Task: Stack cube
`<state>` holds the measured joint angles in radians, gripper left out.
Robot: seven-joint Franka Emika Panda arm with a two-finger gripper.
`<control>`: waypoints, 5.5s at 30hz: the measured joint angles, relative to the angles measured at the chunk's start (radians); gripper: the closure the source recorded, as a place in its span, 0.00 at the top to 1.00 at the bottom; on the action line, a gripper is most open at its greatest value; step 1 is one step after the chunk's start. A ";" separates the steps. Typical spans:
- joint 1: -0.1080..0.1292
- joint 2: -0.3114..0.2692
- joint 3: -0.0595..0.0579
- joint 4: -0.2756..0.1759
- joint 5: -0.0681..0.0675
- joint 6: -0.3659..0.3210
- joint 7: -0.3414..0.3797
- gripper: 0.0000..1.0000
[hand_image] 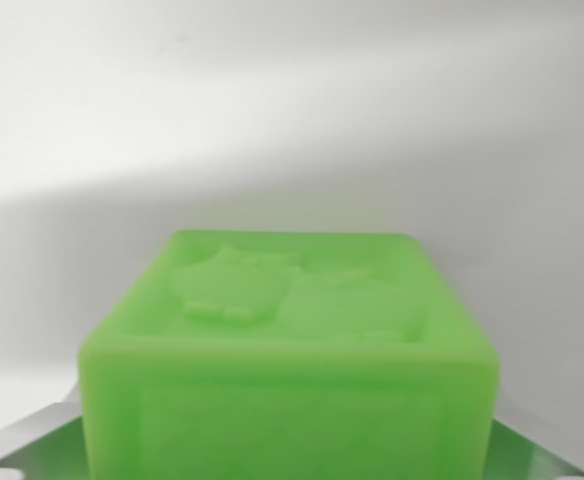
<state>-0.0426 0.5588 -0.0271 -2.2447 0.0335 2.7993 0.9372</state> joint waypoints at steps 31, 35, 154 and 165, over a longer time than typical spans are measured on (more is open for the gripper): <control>0.000 -0.027 0.000 -0.008 0.000 -0.016 0.000 0.00; 0.000 -0.045 0.000 -0.012 0.000 -0.030 0.000 0.00; -0.236 -0.025 -0.009 0.400 -0.005 -0.418 -0.827 0.00; -0.258 0.007 -0.009 0.469 -0.005 -0.455 -0.917 0.00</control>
<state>-0.3006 0.5657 -0.0357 -1.7760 0.0285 2.3448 0.0201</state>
